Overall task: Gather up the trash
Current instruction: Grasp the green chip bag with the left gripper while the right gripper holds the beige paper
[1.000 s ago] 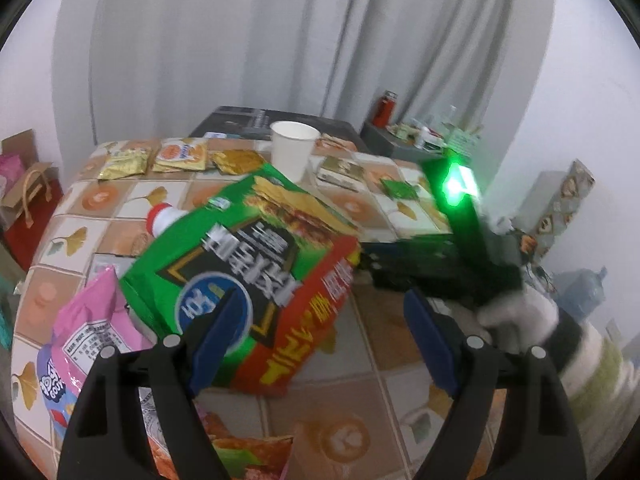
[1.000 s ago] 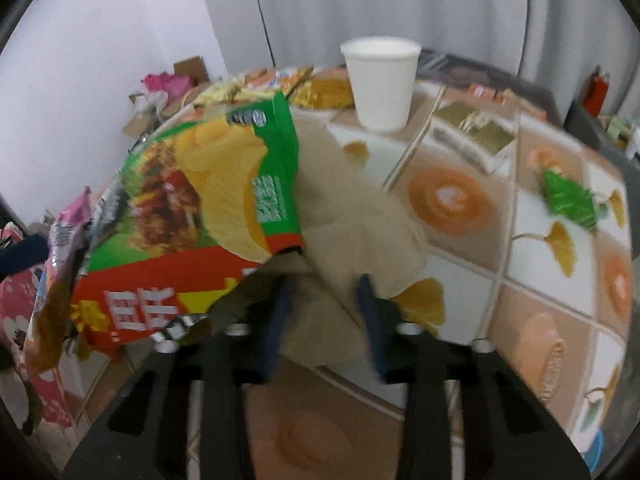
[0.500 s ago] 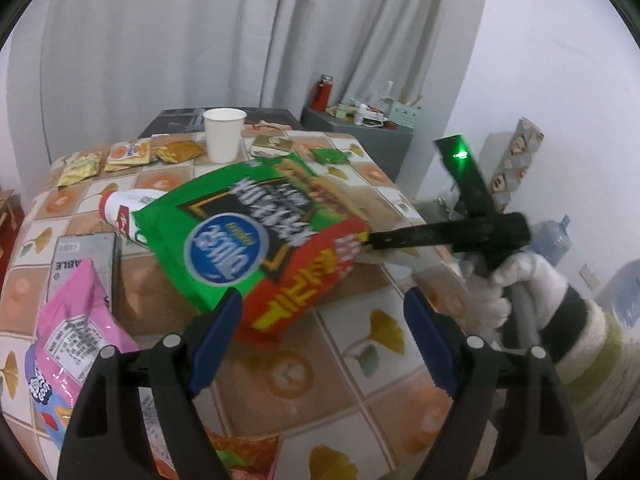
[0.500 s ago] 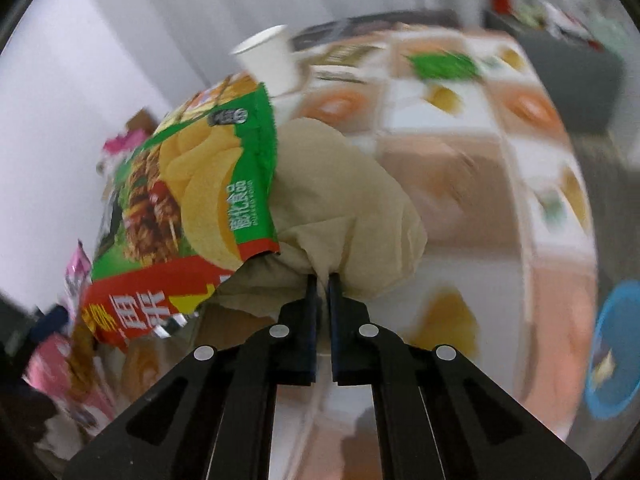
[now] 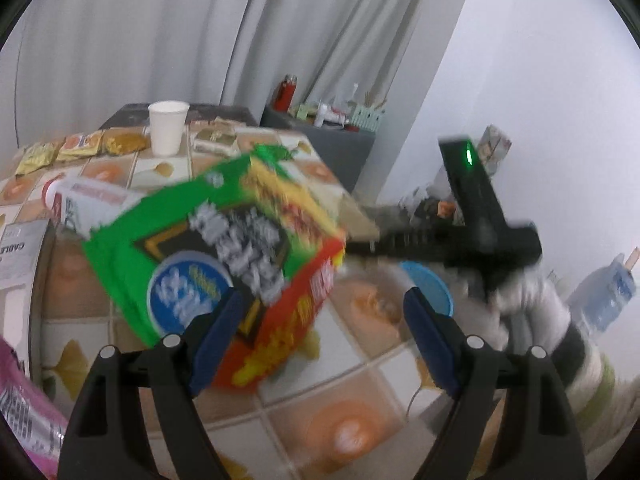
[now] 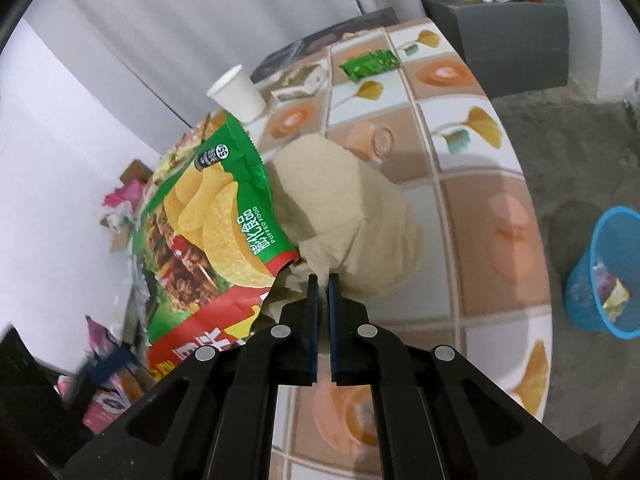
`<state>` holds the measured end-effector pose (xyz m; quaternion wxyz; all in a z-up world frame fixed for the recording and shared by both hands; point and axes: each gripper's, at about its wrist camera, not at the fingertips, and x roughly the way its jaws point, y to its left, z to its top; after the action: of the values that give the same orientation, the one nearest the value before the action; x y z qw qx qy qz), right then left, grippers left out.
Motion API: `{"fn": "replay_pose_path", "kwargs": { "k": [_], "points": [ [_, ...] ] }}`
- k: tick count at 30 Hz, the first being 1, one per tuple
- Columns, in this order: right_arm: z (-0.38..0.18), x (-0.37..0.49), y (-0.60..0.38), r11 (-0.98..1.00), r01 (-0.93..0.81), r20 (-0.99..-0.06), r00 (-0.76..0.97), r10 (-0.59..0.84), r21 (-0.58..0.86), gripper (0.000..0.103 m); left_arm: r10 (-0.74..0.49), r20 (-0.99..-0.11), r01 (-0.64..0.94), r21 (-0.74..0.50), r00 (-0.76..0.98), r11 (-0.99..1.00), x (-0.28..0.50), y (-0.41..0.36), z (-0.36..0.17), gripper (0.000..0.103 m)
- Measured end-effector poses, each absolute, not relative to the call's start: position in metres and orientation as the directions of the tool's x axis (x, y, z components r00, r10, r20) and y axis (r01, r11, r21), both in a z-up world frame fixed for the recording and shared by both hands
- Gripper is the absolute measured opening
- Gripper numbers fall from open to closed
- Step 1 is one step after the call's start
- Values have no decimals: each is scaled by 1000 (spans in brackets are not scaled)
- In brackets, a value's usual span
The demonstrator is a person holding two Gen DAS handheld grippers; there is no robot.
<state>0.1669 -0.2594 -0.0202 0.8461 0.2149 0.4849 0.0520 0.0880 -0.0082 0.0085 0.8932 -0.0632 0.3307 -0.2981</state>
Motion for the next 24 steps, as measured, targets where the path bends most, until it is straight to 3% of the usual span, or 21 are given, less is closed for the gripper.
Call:
{"fn": "replay_pose_path", "kwargs": {
  "k": [24],
  "points": [
    [-16, 154, -250, 910, 170, -819, 519, 244, 378, 3, -574, -554, 476, -327, 603, 816, 143, 9, -16, 80]
  ]
}}
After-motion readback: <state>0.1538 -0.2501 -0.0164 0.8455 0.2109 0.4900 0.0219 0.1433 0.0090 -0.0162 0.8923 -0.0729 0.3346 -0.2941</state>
